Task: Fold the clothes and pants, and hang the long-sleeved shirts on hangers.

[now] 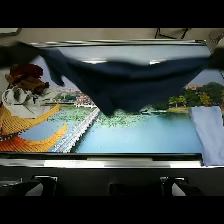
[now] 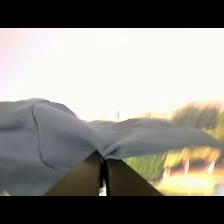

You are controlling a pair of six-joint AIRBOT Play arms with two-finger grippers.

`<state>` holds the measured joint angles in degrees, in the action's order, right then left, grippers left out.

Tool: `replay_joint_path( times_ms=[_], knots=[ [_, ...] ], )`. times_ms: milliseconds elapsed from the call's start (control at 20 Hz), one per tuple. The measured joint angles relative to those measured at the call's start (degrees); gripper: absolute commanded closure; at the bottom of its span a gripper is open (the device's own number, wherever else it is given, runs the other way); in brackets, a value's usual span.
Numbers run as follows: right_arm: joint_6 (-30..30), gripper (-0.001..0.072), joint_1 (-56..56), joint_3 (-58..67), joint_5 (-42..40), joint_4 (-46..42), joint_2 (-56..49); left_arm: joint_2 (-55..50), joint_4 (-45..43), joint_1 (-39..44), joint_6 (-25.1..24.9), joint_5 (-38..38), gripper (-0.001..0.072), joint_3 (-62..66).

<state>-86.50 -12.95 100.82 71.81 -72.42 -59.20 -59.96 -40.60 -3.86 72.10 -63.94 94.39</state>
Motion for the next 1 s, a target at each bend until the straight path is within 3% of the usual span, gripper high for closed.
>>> replay_joint_path(
  times_ms=[300, 500, 650, 750, 950, 1000],
  knots=[
    [-2.1, 0.0678, 0.0, 6.7, 2.7, -6.5, 10.9, 14.7, -11.0, -3.6, 5.8, 6.6, 0.0686, 3.0],
    [-2.5, 0.0678, 0.0, 4.2, 12.5, -10.0, 11.3, 15.0, -18.8, -3.9, 8.0, 4.7, 0.0686, -1.0],
    [-2.7, 0.0678, 0.0, -6.4, 16.5, -11.2, 9.7, 12.3, -20.3, -1.8, 8.7, 3.6, 0.0686, -12.0],
    [-3.2, 0.0678, 0.0, -16.9, 11.6, -11.6, 8.3, 9.5, -20.8, 1.4, 8.7, 7.3, 0.0684, -22.3],
    [-9.4, 0.0678, 0.0, -36.0, -3.9, -11.1, 2.4, 0.2, -20.9, 8.6, 8.9, 23.4, 0.068, -38.9],
    [-11.2, 0.0678, 0.0, -39.1, -5.7, -10.5, 0.2, -2.8, -20.8, 10.0, 9.4, 26.3, 0.0632, -40.9]
  ],
)
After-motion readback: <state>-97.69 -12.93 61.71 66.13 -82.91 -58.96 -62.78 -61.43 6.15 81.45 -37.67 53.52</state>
